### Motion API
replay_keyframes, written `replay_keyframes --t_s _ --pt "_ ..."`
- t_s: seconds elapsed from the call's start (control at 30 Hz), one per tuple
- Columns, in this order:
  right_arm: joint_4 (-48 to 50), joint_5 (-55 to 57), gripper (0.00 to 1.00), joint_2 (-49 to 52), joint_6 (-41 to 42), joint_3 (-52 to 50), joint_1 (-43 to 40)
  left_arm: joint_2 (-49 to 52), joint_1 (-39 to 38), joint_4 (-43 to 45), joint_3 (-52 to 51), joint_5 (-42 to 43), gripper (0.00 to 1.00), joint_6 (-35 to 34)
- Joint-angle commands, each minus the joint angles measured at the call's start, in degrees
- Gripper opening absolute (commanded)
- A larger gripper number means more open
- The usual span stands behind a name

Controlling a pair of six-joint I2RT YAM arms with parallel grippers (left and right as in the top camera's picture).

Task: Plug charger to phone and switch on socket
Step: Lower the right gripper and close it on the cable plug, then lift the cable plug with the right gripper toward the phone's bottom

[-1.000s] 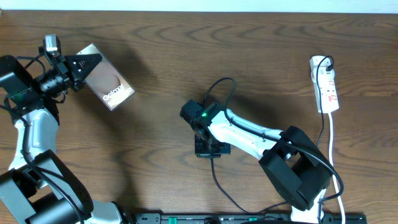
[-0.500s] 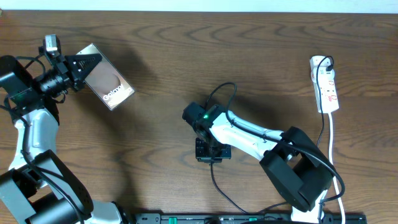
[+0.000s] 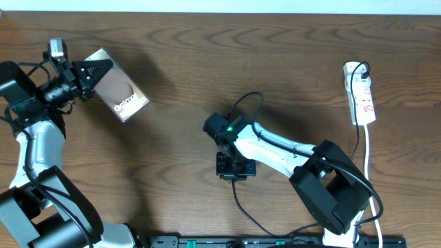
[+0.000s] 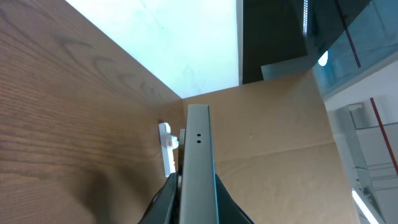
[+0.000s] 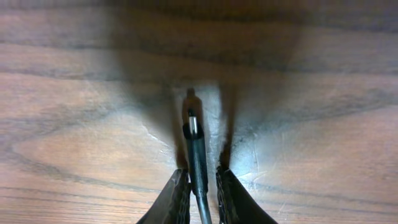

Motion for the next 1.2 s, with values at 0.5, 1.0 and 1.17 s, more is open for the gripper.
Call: replay_keyframes --t_s 0.5,1.0,1.17 --pt "0.59 2.69 0.05 0.79 -0.02 -1.40 -1.20 -0.04 -0.07 0.31 0.07 1.14 0.08 0.74" --pt "1.11 2.67 0.01 0.79 -0.44 -1.38 -0.72 -0.04 -0.07 0.31 0.07 1.14 0.08 0.76" --pt "6.36 -10.32 0.01 0.79 -11.78 -0.33 -2.38 -0.04 -0.07 0.31 0.07 1.16 0.08 0.76"
